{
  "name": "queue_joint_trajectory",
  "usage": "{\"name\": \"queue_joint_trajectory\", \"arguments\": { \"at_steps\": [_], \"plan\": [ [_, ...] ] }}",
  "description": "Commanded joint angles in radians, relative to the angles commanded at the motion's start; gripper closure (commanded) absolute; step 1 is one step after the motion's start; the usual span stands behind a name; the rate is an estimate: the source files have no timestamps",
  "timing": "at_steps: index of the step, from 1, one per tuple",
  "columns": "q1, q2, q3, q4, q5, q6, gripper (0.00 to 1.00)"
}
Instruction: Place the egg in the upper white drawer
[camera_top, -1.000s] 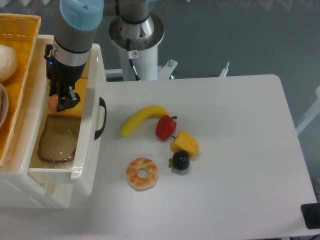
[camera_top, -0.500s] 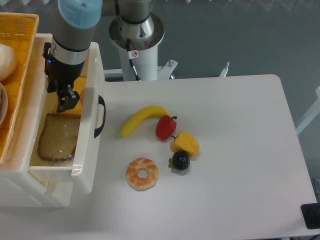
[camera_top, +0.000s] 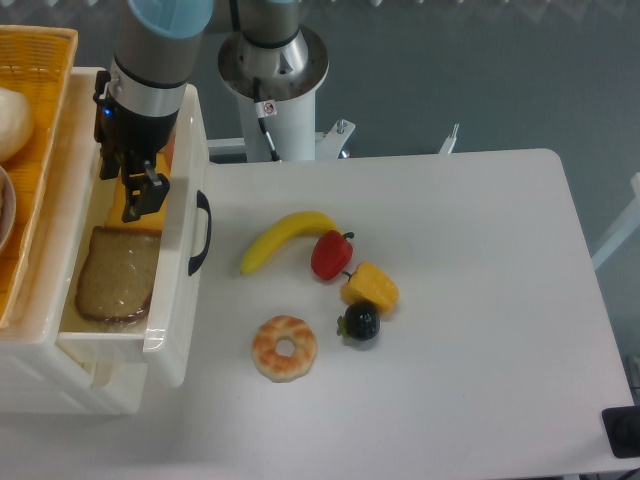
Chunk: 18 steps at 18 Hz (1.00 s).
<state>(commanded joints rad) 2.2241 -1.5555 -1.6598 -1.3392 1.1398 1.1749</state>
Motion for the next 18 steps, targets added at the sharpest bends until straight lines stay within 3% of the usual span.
{"name": "queue_joint_trajectory", "arguments": {
  "at_steps": [4, 6, 7, 14, 18],
  "plan": [
    [0.071, 0.021, 0.003, -0.002, -0.005, 0.022, 0.23],
    [0.110, 0.026, 0.003, 0.000, -0.003, 0.020, 0.05],
    [0.127, 0.034, 0.003, 0.002, -0.003, 0.017, 0.01],
    [0.216, 0.040, 0.005, 0.005, 0.018, -0.032, 0.00],
    [0.218, 0.002, 0.009, 0.017, 0.208, -0.015, 0.00]
  ]
}}
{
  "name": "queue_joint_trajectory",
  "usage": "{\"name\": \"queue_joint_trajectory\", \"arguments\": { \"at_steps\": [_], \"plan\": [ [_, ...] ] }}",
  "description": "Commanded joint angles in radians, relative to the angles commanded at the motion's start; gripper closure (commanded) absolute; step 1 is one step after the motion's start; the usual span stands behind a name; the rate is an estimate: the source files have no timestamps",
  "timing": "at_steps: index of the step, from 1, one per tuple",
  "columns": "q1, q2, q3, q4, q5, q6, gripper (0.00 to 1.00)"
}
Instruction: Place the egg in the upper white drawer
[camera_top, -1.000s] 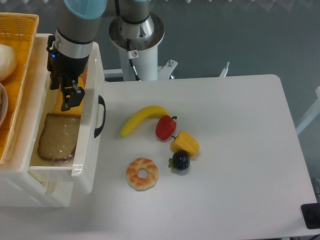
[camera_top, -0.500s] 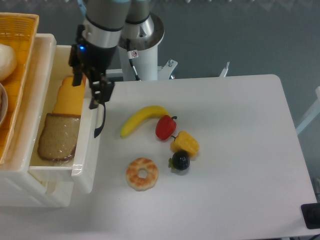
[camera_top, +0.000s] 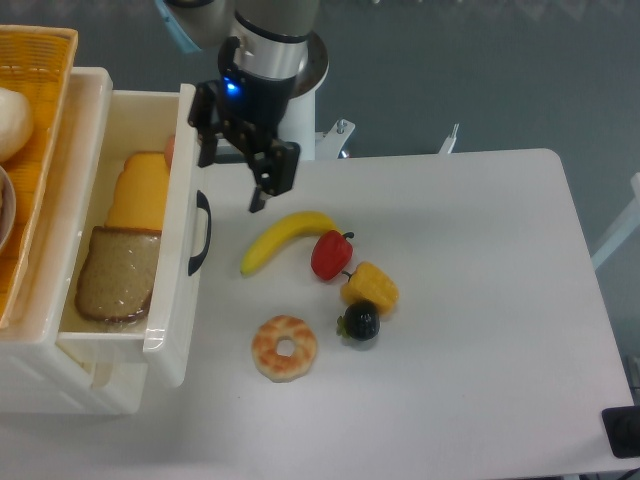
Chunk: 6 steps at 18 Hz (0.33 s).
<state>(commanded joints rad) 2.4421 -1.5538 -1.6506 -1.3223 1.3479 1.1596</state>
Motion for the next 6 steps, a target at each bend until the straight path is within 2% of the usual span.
{"name": "queue_joint_trajectory", "arguments": {
  "at_steps": [3, 6],
  "plan": [
    [0.002, -0.052, 0.031, 0.025, 0.046, 0.043, 0.00],
    [0.003, -0.069, 0.028, 0.025, 0.060, 0.046, 0.00]
  ]
}}
